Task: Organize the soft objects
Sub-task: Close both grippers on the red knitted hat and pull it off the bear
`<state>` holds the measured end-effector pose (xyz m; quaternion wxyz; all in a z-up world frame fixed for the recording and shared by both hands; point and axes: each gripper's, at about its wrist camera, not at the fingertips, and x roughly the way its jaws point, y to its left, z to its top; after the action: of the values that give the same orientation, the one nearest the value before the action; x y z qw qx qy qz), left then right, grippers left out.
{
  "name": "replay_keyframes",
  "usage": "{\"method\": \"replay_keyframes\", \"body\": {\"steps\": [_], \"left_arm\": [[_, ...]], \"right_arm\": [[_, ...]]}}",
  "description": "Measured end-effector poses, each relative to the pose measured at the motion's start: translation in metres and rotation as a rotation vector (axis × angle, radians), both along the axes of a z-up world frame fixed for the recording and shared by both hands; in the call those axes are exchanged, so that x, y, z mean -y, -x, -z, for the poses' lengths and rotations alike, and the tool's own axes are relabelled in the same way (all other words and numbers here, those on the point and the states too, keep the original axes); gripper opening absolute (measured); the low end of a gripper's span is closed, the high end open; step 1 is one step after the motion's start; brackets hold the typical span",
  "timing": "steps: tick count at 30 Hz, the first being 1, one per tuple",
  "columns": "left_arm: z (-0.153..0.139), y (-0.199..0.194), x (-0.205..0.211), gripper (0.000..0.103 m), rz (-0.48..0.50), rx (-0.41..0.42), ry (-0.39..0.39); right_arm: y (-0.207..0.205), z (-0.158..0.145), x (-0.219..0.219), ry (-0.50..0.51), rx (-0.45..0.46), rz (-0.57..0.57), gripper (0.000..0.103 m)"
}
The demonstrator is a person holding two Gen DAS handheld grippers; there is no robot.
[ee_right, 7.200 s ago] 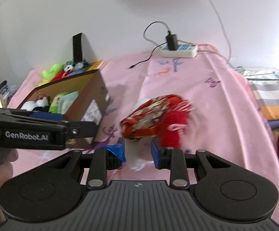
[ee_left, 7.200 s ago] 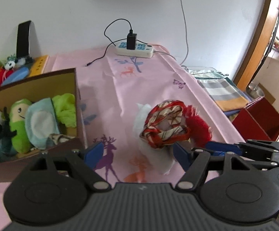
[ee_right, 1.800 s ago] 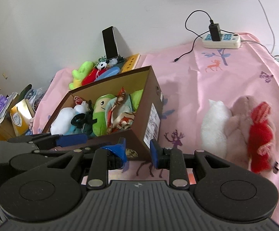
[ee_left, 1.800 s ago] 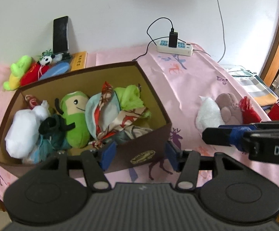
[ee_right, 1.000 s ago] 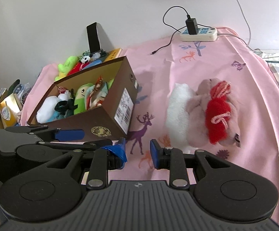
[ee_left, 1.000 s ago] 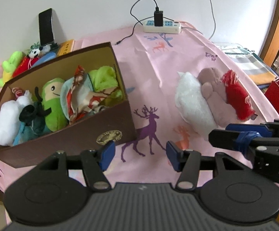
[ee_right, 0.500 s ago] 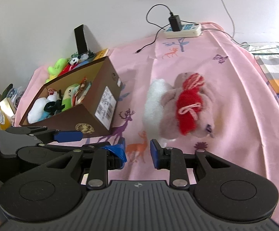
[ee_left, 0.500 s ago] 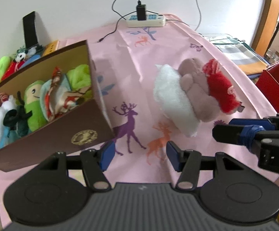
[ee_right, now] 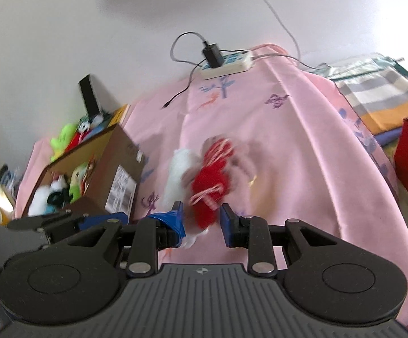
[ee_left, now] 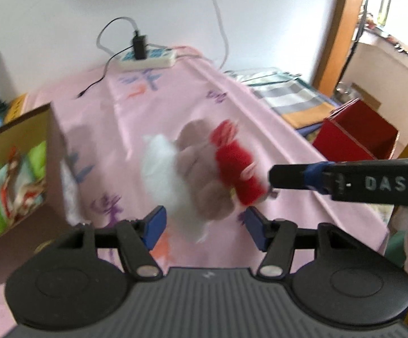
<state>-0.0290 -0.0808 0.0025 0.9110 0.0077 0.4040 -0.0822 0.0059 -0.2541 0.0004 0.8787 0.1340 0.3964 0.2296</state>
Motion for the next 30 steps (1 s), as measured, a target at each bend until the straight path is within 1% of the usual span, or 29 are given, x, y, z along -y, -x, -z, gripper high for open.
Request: {"method": "replay_keyframes", "body": {"steps": [6, 12, 14, 17, 19, 21, 22, 24, 25, 29, 30], "left_arm": [[0.002, -0.022, 0.015, 0.061, 0.022, 0.022, 0.03], [0.005, -0.031, 0.022, 0.061, 0.058, 0.055, 0.078], [0.007, -0.035, 0.023, 0.062, 0.064, 0.058, 0.092], [0.011, -0.041, 0.022, 0.061, 0.064, 0.05, 0.107], [0.014, -0.045, 0.019, 0.053, 0.066, 0.039, 0.128], [0.018, -0.05, 0.015, 0.051, 0.065, 0.02, 0.15], [0.02, -0.052, 0.014, 0.045, 0.063, 0.012, 0.156], [0.025, -0.057, 0.011, 0.04, 0.064, -0.01, 0.167], [0.027, -0.058, 0.01, 0.035, 0.067, -0.014, 0.174], [0.028, -0.058, 0.008, 0.03, 0.079, -0.012, 0.18], [0.028, -0.058, 0.008, 0.029, 0.081, -0.012, 0.178]], "right_arm": [[-0.02, 0.0, 0.005, -0.032, -0.026, 0.013, 0.01], [-0.039, 0.004, -0.002, -0.043, -0.055, -0.022, 0.011], [-0.044, 0.008, -0.005, -0.041, -0.069, -0.036, 0.011], [-0.052, 0.013, -0.006, -0.044, -0.092, -0.042, 0.014], [-0.056, 0.015, -0.006, -0.05, -0.106, -0.046, 0.014], [-0.06, 0.018, -0.006, -0.058, -0.123, -0.048, 0.014], [-0.062, 0.02, -0.006, -0.061, -0.131, -0.047, 0.014], [-0.066, 0.023, -0.007, -0.072, -0.15, -0.051, 0.014], [-0.067, 0.024, -0.007, -0.075, -0.156, -0.053, 0.014], [-0.069, 0.024, -0.011, -0.062, -0.148, -0.075, 0.013], [-0.069, 0.025, -0.011, -0.062, -0.15, -0.076, 0.012]]}}
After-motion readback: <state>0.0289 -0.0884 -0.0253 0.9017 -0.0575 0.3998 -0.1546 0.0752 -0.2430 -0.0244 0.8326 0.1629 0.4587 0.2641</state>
